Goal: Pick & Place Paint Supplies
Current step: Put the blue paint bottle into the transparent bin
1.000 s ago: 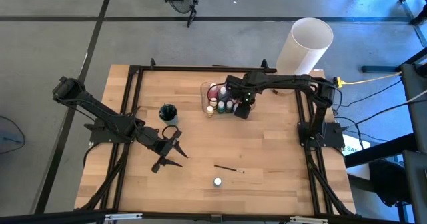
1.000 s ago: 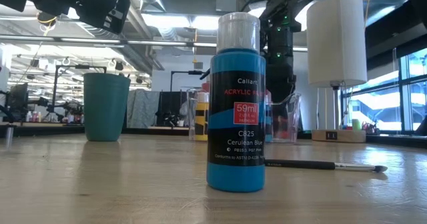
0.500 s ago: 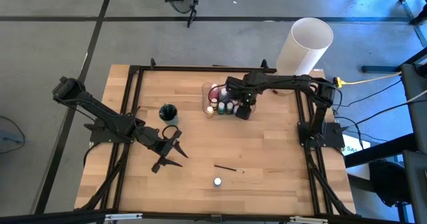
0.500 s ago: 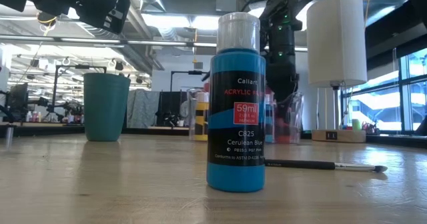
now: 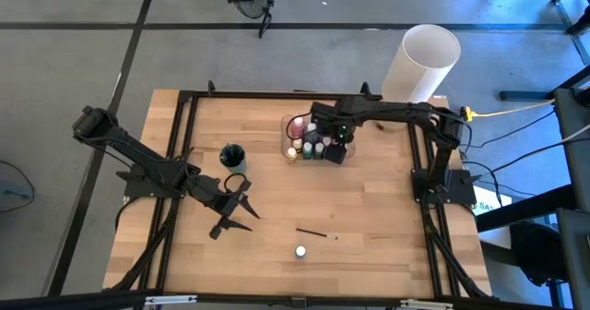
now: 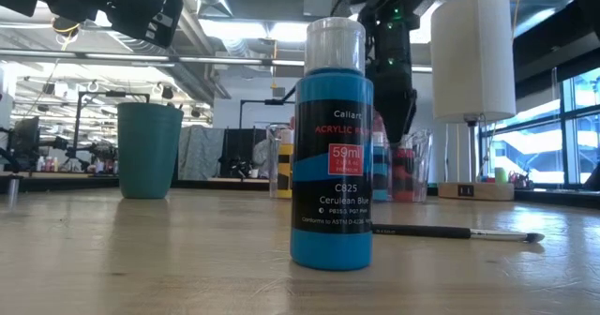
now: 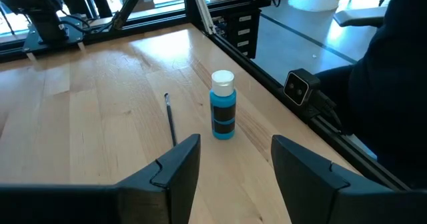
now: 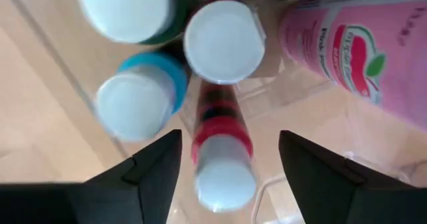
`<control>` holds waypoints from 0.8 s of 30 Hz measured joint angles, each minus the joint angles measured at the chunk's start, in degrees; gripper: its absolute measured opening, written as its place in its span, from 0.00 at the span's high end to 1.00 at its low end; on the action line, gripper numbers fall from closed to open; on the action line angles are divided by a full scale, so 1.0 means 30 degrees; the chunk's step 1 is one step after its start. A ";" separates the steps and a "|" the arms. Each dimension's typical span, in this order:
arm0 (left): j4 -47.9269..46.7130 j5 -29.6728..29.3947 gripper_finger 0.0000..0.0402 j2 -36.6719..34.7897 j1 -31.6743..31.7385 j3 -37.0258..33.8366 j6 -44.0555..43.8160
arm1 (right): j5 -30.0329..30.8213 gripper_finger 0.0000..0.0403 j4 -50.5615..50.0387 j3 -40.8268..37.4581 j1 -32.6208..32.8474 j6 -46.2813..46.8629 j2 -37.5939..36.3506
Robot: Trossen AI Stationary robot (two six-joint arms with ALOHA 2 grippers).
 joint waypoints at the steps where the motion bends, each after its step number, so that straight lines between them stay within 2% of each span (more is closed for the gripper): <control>1: 0.0004 0.0000 0.55 0.0000 0.0001 0.0000 0.0000 | -0.0003 0.37 -0.0369 0.0267 0.0055 0.0037 0.0000; 7: 0.0004 -0.0001 0.55 0.0006 0.0000 0.0000 0.0000 | -0.0018 0.37 -0.3340 0.2482 0.0398 0.1039 -0.0007; 14: 0.0004 0.0000 0.55 0.0007 0.0005 0.0000 0.0000 | -0.0905 0.37 -0.7723 0.6096 0.1615 0.4311 -0.0022; 19: -0.0004 0.0000 0.55 0.0000 0.0000 0.0000 0.0000 | -0.3334 0.37 -0.7582 0.7479 0.3290 0.5472 -0.0890; 24: -0.0061 0.0000 0.55 0.0004 0.0003 0.0000 0.0000 | -0.3268 0.37 -0.7576 0.7532 0.5759 0.7579 -0.2320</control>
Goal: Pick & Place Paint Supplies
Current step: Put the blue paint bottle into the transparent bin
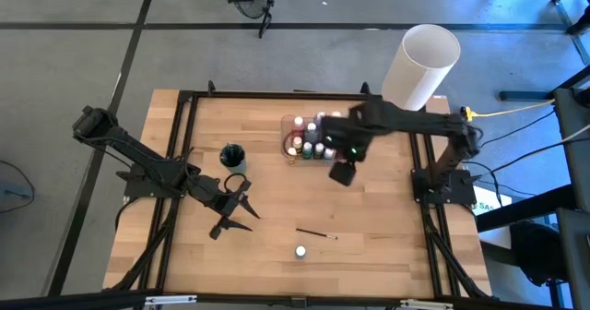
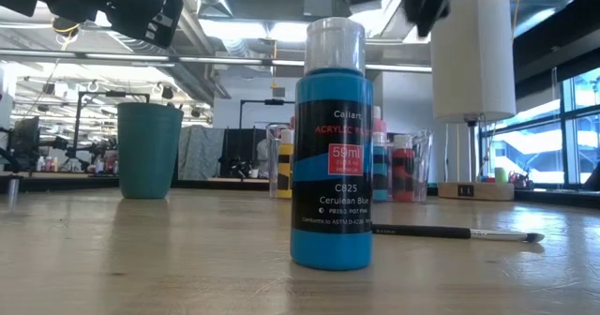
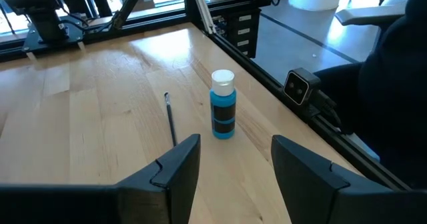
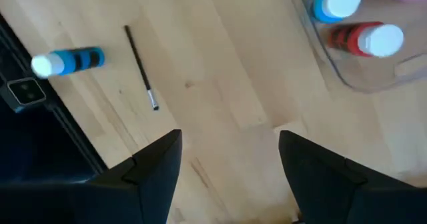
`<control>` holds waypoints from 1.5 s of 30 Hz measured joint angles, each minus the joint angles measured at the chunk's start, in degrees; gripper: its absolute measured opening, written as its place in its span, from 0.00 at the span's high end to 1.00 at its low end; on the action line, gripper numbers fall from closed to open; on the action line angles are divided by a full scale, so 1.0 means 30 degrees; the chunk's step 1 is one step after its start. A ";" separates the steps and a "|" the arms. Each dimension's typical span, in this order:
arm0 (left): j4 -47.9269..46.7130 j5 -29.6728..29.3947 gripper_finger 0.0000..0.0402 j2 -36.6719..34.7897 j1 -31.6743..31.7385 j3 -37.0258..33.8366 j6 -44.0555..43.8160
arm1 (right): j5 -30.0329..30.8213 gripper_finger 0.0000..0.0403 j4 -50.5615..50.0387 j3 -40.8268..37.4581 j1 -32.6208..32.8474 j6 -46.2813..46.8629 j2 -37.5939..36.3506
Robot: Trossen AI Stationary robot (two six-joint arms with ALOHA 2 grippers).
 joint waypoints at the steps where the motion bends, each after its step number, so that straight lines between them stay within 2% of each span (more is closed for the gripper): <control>1: 0.0025 -0.0003 0.55 0.0003 0.0001 0.0003 0.0000 | 0.0444 0.37 -0.0036 0.0001 0.0632 0.0434 -0.0372; 6: 0.0014 0.0000 0.55 0.0002 -0.0003 0.0007 0.0000 | 0.3801 0.37 -0.0010 0.0001 0.4421 0.2953 -0.1825; 12: 0.0021 0.0000 0.55 -0.0004 -0.0003 0.0007 0.0000 | 0.9974 0.37 -0.0002 0.0001 0.9858 0.5389 -0.2477; 17: 0.0015 -0.0001 0.55 0.0003 0.0003 0.0007 0.0000 | 1.5126 0.37 -0.0009 -0.0338 1.4029 0.6100 -0.2387; 21: 0.0021 -0.0003 0.55 0.0001 -0.0003 0.0007 0.0000 | 1.7874 0.37 -0.0005 -0.1338 1.6357 0.7338 -0.2350; 25: 0.0021 0.0000 0.55 -0.0004 -0.0003 0.0007 0.0000 | 2.1627 0.37 -0.0007 -0.2326 1.7639 0.9975 -0.2350; 27: 0.0028 -0.0007 0.55 -0.0004 0.0004 0.0007 0.0000 | 2.2244 0.37 -0.0002 -0.2793 1.7829 1.0763 -0.2350; 31: 0.0029 -0.0002 0.55 -0.0002 0.0002 0.0007 0.0000 | 2.1276 0.37 -0.0002 -0.3666 1.7843 1.0787 -0.2350; 34: 0.0036 -0.0007 0.55 -0.0004 0.0004 0.0007 0.0000 | 2.1481 0.37 -0.0002 -0.4179 1.7723 1.0939 -0.2343; 38: 0.0081 -0.0002 0.55 -0.0002 0.0002 0.0007 0.0000 | 2.2346 0.37 0.0026 -0.4275 1.7552 1.1972 -0.2344; 45: 0.0091 0.0000 0.55 -0.0001 0.0003 0.0007 0.0000 | 2.2169 0.37 0.0211 -0.4275 1.7749 1.1901 -0.2350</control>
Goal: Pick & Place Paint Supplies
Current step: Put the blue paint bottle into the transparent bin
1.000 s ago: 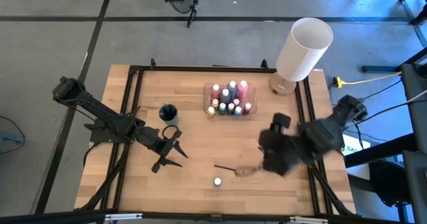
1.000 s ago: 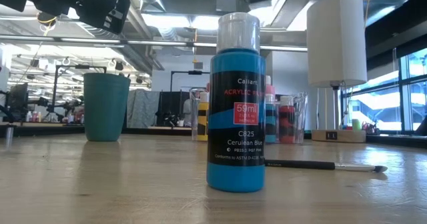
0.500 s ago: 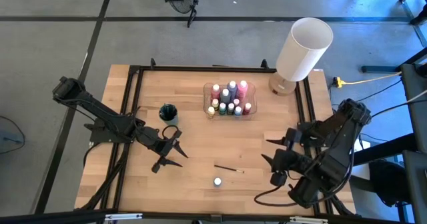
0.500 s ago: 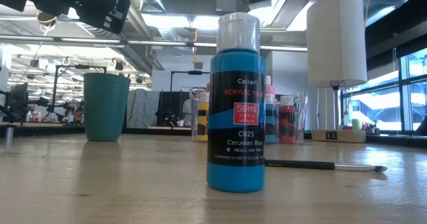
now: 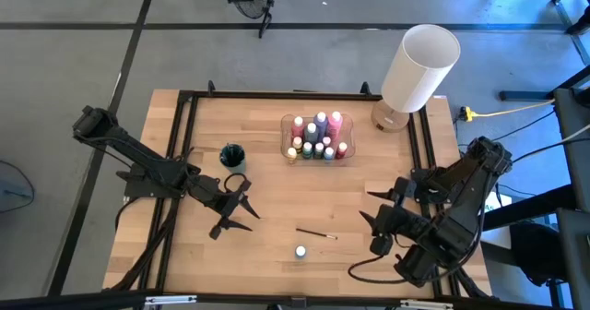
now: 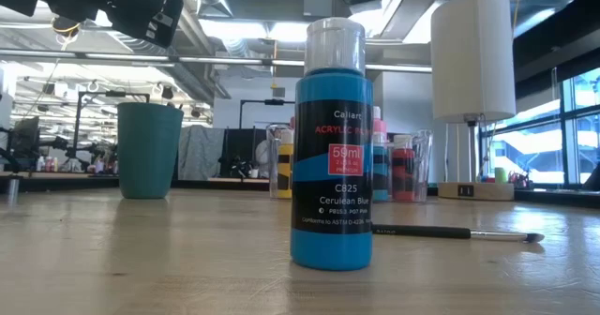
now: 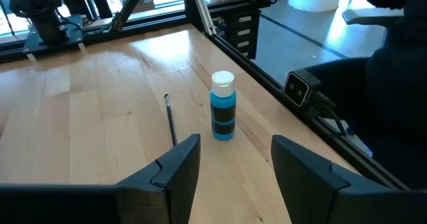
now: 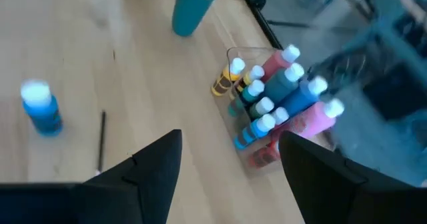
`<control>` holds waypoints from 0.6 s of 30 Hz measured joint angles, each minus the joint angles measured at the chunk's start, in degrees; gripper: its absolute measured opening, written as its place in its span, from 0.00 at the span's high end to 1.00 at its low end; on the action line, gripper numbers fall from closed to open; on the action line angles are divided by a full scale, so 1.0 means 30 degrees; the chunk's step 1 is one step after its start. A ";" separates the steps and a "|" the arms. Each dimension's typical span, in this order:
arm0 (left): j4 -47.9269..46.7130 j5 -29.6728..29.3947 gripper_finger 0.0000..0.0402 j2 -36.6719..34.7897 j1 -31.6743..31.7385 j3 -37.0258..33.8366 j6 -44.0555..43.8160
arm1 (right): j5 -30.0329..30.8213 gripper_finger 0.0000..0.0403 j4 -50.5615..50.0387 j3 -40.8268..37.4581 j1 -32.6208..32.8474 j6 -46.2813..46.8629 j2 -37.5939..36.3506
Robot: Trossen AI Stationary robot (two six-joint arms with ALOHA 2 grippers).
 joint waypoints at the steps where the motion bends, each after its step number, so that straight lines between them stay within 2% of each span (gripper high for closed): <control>1: 0.0003 -0.0004 0.55 0.0000 -0.0004 0.0000 0.0026 | 0.0002 0.37 -0.0048 0.0015 0.0076 -0.1041 -0.0010; 4: 0.0303 -0.0105 0.55 0.0000 0.0030 0.0000 0.1603 | 0.0462 0.37 -0.0195 0.0341 0.0349 -0.4694 -0.0544; 6: 0.0464 -0.0214 0.55 0.0001 0.0022 0.0000 0.2509 | 0.1031 0.37 -0.0185 0.0856 0.0387 -0.5150 -0.1435; 11: 0.0458 -0.0250 0.55 0.0004 0.0022 0.0000 0.3904 | -0.0477 0.37 -0.0168 0.0937 0.0665 -0.6484 -0.4573; 15: 0.1464 -0.1471 0.55 0.0004 0.0012 0.0000 0.6893 | -0.1752 0.37 -0.0185 -0.0413 0.1332 -0.6851 -0.8068; 18: 0.2092 -0.2501 0.55 0.0004 0.0015 0.0000 0.7136 | -0.1085 0.37 0.1348 -0.3099 0.2500 -0.7010 -1.1014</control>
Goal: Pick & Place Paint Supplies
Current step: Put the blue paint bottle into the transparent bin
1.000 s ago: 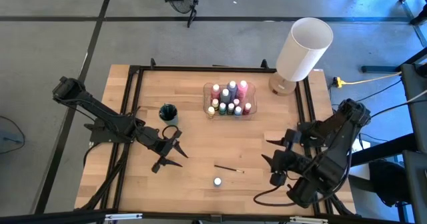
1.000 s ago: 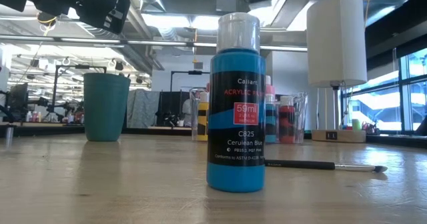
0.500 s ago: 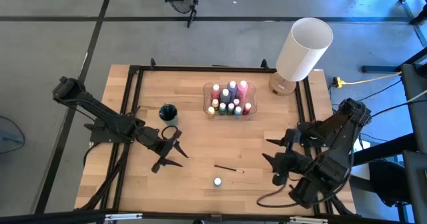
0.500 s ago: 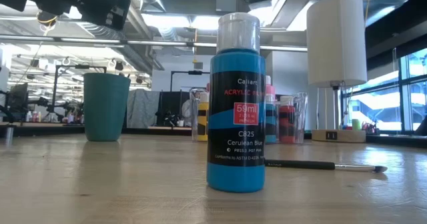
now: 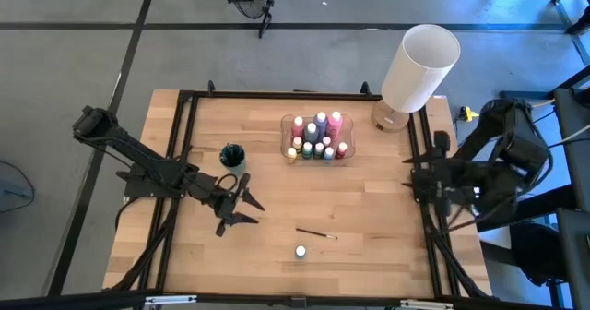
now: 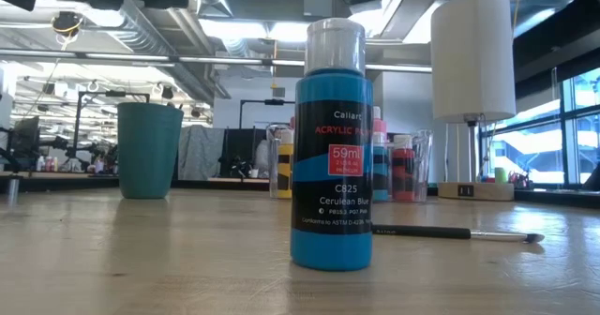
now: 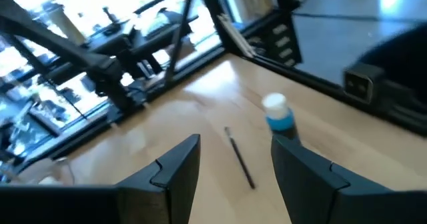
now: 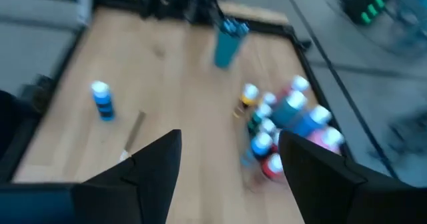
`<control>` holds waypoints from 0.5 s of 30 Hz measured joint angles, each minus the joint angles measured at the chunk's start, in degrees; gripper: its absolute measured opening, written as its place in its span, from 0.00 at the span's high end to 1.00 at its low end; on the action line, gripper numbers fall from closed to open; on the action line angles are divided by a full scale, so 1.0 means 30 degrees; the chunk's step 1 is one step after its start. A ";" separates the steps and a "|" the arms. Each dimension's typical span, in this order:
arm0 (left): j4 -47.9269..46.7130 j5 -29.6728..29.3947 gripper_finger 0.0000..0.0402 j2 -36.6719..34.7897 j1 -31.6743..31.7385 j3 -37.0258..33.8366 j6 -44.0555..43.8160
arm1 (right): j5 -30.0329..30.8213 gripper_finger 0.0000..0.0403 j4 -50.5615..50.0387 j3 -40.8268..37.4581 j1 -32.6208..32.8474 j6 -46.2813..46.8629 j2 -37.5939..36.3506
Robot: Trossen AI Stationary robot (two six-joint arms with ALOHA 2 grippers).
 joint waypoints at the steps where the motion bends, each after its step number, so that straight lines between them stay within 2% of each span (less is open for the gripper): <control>1: 0.0223 -0.0292 0.55 0.0000 0.0000 0.0001 -0.0385 | 0.0369 0.37 0.1080 -0.1251 0.0516 -0.0413 -0.1086; 4: 0.0295 -0.0646 0.55 0.0000 0.0000 0.0000 -0.2023 | 0.1062 0.37 0.5682 -0.5456 0.1898 -0.2512 -0.4391; 6: 0.0205 -0.0644 0.55 0.0000 0.0000 0.0000 -0.2500 | 0.0856 0.37 0.9761 -0.8333 0.2472 -0.4987 -0.6376; 11: 0.0592 -0.0159 0.55 0.0000 -0.0022 0.0007 -0.4149 | -0.2896 0.37 2.0757 -1.5532 0.2729 -1.2398 -0.9911; 13: 0.1061 0.0685 0.55 0.0000 -0.0029 0.0000 -0.4461 | -0.4391 0.37 2.4790 -1.8106 0.2696 -1.4044 -1.0806; 15: 0.1419 0.2141 0.55 -0.0006 -0.0058 0.0001 -0.4455 | -0.4995 0.37 2.7940 -2.0380 0.2675 -1.4699 -1.1146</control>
